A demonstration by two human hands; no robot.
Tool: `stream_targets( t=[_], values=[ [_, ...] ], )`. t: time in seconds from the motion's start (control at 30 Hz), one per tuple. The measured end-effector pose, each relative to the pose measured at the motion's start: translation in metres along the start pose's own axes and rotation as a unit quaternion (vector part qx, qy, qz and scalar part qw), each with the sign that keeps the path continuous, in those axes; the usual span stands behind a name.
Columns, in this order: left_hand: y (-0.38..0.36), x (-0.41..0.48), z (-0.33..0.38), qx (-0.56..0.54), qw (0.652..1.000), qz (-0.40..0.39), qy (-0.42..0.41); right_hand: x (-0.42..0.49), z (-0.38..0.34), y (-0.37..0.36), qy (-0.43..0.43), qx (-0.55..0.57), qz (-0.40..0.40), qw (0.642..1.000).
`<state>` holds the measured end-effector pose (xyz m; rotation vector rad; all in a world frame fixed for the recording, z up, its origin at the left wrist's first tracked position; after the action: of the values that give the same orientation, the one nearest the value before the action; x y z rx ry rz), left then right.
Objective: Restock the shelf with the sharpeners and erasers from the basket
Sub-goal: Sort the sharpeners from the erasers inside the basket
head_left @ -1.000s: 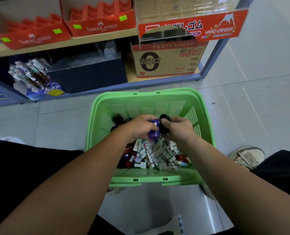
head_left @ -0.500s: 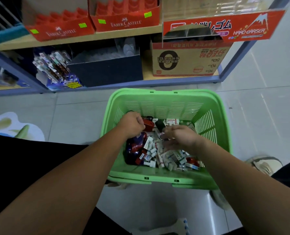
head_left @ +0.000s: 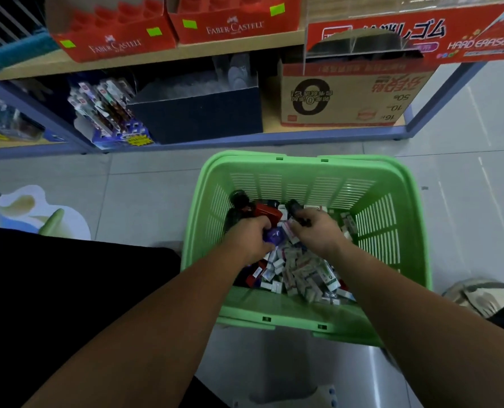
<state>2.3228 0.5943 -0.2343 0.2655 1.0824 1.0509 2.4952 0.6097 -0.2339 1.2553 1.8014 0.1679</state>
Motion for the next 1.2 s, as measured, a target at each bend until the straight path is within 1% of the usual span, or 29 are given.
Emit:
stream_targets(
  t=[0.13,0.2,0.27,0.3,0.37,0.4,0.47,0.5,0.57,0.6,0.63,0.7,0.73,0.8,0.83,0.87,0.9,0.93,1.0,1.03,1.07,1.13,1.2],
  values=[
    [-0.011,0.006,-0.005,-0.015,1.000,-0.014,0.016,0.011,0.011,0.002,-0.033,-0.002,0.011,0.999],
    [-0.008,0.007,-0.008,-0.057,0.998,-0.008,0.025,0.018,0.012,0.001,-0.044,-0.014,0.011,0.999],
    [0.005,0.008,-0.007,-0.114,0.992,0.041,0.039,0.028,0.009,-0.004,-0.052,-0.034,0.008,0.998],
    [0.015,0.008,-0.005,-0.125,0.988,0.080,0.044,0.033,0.008,-0.008,-0.049,-0.052,0.003,0.997],
    [0.035,0.006,0.000,-0.119,0.979,0.160,0.046,0.035,0.001,-0.012,-0.048,-0.129,-0.007,0.990],
    [0.042,0.004,0.000,-0.126,0.972,0.191,0.048,0.035,-0.004,-0.010,-0.038,-0.163,0.006,0.986],
    [0.048,-0.001,-0.002,-0.155,0.962,0.215,0.059,0.036,-0.008,-0.009,-0.034,-0.168,0.036,0.985],
    [0.045,-0.003,-0.004,-0.163,0.962,0.211,0.063,0.035,-0.009,-0.009,-0.035,-0.146,0.043,0.988],
    [0.035,-0.005,-0.009,-0.177,0.966,0.175,0.067,0.033,-0.014,-0.006,-0.028,-0.103,0.078,0.991],
    [0.030,-0.006,-0.013,-0.192,0.967,0.152,0.071,0.031,-0.019,-0.006,-0.015,-0.073,0.089,0.993],
    [0.026,-0.008,-0.014,-0.209,0.966,0.131,0.074,0.027,-0.026,-0.006,0.000,-0.018,0.080,0.997],
    [0.024,-0.010,-0.017,-0.200,0.970,0.110,0.079,0.021,-0.043,-0.016,0.042,0.121,-0.008,0.992],
    [0.025,-0.012,-0.017,-0.165,0.978,0.097,0.079,0.018,-0.052,-0.020,0.061,0.163,-0.053,0.983],
    [0.024,-0.015,-0.017,-0.086,0.991,0.040,0.093,0.016,-0.055,-0.022,0.060,0.171,-0.121,0.976],
    [0.021,-0.017,-0.018,-0.069,0.992,0.005,0.108,0.015,-0.052,-0.018,0.053,0.144,-0.124,0.980],
    [0.017,-0.017,-0.020,-0.065,0.991,-0.021,0.115,0.013,-0.046,-0.009,0.045,0.094,-0.109,0.989],
    [0.012,-0.016,-0.018,-0.071,0.991,-0.031,0.107,0.012,-0.035,0.000,0.036,0.016,-0.088,0.995],
    [0.006,-0.012,-0.012,-0.084,0.992,-0.031,0.087,0.009,-0.021,0.010,0.022,-0.079,-0.073,0.994],
    [-0.010,-0.006,0.006,-0.132,0.989,-0.041,0.045,-0.005,0.005,0.024,-0.014,-0.253,-0.078,0.964],
    [-0.020,-0.004,0.015,-0.155,0.986,-0.060,0.034,-0.013,0.015,0.026,-0.026,-0.306,-0.082,0.948],
    [-0.029,-0.002,0.023,-0.155,0.984,-0.081,0.025,-0.020,0.025,0.027,-0.033,-0.329,-0.083,0.940],
    [-0.045,0.003,0.033,-0.076,0.991,-0.107,0.018,-0.031,0.038,0.023,-0.041,-0.336,-0.082,0.938],
    [-0.054,0.003,0.038,-0.022,0.990,-0.136,0.037,-0.035,0.048,0.016,-0.054,-0.325,-0.100,0.939]
  ],
)
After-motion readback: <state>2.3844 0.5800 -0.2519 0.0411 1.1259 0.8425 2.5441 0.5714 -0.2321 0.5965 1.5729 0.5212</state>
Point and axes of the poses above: each hand's wrist, its own x-axis towards the middle knuckle, its own y-axis out of the back of the hand, z = x × y, the point moved 5 cm from there along x, towards the middle knuckle, and after that the axes turned 9 degrees about -x, right-handed, at the moved point
